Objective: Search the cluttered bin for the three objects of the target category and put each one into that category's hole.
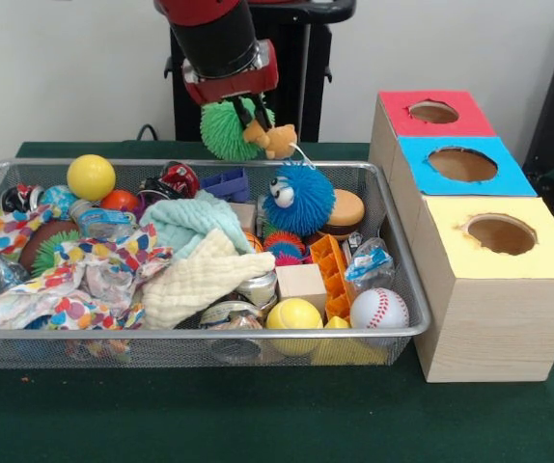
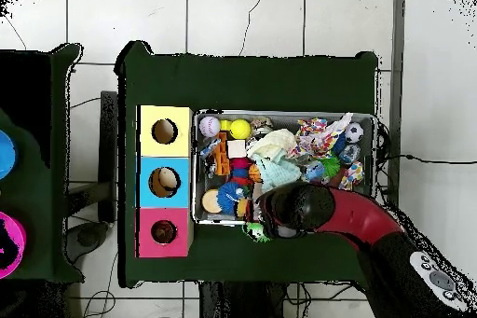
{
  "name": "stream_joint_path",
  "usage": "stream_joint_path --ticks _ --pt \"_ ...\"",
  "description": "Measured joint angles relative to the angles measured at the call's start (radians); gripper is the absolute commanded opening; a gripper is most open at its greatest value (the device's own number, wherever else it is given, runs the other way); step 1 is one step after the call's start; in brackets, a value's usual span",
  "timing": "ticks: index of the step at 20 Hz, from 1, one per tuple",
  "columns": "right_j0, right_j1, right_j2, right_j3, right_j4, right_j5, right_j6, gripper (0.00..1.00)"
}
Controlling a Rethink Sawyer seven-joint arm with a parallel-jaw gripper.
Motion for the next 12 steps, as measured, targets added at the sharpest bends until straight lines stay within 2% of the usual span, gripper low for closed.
stream_joint_path --ticks 7,12 --pt "-0.045 -0.011 0.067 0.04 0.058 -0.071 0.0 0.0" --pt "-0.065 -0.011 0.129 0.065 0.104 -0.182 0.0 0.0"
